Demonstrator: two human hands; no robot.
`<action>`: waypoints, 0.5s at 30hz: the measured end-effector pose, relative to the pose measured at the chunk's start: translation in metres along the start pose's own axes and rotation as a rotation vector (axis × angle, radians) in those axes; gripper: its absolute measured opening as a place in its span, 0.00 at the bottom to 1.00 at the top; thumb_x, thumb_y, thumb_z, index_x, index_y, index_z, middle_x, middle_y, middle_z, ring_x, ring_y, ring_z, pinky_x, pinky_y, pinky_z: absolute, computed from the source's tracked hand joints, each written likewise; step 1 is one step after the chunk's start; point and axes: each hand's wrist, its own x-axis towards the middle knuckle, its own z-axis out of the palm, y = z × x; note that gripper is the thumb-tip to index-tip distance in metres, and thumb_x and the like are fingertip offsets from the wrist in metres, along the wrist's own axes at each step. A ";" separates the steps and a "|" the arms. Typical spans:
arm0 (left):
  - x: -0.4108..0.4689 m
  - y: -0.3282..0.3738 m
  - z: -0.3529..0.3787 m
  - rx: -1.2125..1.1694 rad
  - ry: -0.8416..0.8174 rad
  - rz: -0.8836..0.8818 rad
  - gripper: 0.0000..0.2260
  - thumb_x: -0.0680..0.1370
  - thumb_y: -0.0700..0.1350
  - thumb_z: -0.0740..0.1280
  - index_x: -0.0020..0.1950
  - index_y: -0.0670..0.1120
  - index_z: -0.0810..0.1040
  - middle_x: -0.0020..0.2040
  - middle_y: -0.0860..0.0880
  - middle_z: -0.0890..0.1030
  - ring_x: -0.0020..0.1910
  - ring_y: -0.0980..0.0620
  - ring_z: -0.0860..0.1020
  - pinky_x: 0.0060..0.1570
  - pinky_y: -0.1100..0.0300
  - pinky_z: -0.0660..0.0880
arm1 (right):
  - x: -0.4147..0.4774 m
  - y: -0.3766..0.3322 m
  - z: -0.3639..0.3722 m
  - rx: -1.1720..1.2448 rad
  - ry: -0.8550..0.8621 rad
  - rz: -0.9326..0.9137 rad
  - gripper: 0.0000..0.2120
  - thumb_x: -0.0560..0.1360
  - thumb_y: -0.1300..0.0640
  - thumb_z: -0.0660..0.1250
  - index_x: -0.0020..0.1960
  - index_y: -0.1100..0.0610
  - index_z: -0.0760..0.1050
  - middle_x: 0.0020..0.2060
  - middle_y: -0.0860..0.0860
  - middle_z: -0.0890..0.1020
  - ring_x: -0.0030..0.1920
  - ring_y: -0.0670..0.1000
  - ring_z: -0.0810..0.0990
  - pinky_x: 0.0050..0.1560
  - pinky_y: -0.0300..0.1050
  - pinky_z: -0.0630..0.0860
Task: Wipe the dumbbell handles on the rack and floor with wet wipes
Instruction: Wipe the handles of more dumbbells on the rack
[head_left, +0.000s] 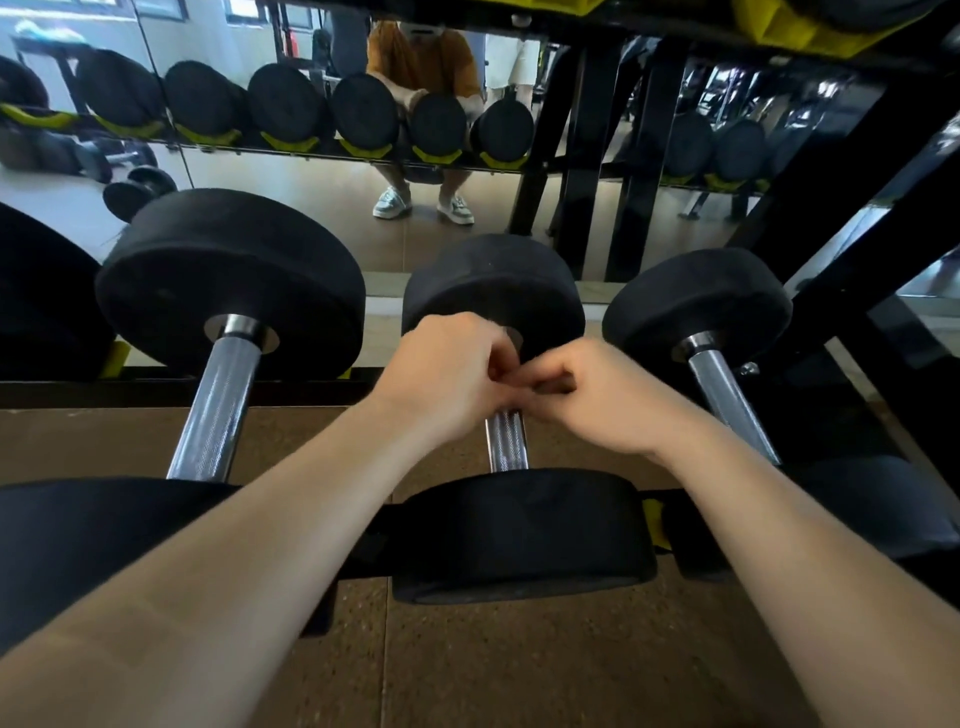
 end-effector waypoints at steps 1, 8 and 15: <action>0.000 0.001 0.001 0.011 0.001 0.016 0.12 0.69 0.57 0.74 0.48 0.53 0.83 0.43 0.54 0.82 0.44 0.55 0.79 0.45 0.56 0.77 | -0.003 0.000 -0.003 0.107 0.000 0.024 0.10 0.75 0.62 0.70 0.49 0.48 0.82 0.45 0.45 0.85 0.48 0.42 0.83 0.52 0.37 0.78; 0.017 -0.009 0.014 -0.063 0.117 -0.015 0.01 0.76 0.48 0.69 0.46 0.55 0.80 0.43 0.57 0.79 0.42 0.59 0.77 0.37 0.67 0.70 | -0.043 0.007 0.017 0.229 0.399 -0.061 0.06 0.76 0.53 0.68 0.50 0.46 0.81 0.44 0.40 0.83 0.50 0.38 0.80 0.50 0.30 0.75; 0.019 -0.010 0.009 0.204 0.074 0.142 0.11 0.80 0.49 0.63 0.62 0.55 0.78 0.55 0.54 0.82 0.53 0.55 0.78 0.47 0.63 0.70 | -0.097 0.010 0.039 -0.128 0.185 -0.388 0.24 0.81 0.40 0.54 0.73 0.48 0.67 0.69 0.42 0.70 0.70 0.44 0.67 0.63 0.51 0.72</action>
